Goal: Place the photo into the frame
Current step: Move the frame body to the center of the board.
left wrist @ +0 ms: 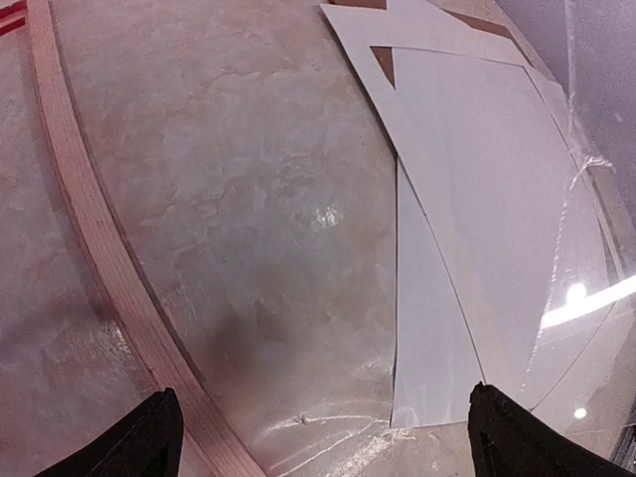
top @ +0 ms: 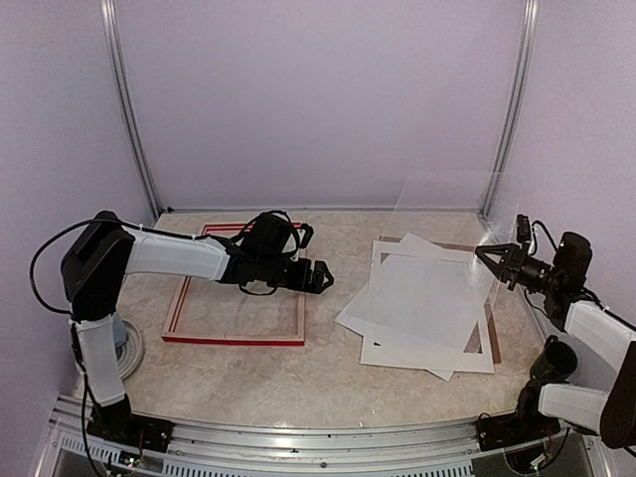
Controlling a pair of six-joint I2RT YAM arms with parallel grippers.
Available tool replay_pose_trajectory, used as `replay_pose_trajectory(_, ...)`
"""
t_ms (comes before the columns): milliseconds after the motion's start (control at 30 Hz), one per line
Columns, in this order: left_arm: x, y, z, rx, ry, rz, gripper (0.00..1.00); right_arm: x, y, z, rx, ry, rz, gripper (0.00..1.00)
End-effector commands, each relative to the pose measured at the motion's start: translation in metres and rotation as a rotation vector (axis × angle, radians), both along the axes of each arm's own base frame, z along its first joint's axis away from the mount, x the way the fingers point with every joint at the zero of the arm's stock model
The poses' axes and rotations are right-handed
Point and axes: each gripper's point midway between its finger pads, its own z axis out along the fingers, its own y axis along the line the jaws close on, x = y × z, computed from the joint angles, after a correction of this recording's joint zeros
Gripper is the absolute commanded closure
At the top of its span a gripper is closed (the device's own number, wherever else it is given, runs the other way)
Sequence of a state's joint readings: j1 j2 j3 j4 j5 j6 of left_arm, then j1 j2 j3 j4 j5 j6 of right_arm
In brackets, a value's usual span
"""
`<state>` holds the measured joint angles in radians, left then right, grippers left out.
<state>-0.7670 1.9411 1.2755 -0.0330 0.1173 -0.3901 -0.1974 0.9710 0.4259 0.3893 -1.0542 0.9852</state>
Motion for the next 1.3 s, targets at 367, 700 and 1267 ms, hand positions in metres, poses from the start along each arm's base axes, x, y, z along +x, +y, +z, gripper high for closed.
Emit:
replay_pose_trajectory(367, -0.025, -0.013, -0.035, -0.041, 0.078, -0.028, 0.01, 0.012, -0.01, 0.084, -0.002, -0.201, -0.104, 1.0)
replay_pose_trajectory(700, -0.018, 0.002, -0.036, 0.016, 0.02, 0.088, 0.01, 0.017, -0.01, 0.099, -0.002, -0.233, -0.096, 1.0)
replay_pose_trajectory(1267, -0.015, 0.009, -0.047, 0.025, 0.044, 0.127, 0.01, 0.025, -0.009, 0.094, 0.0, -0.219, -0.087, 1.0)
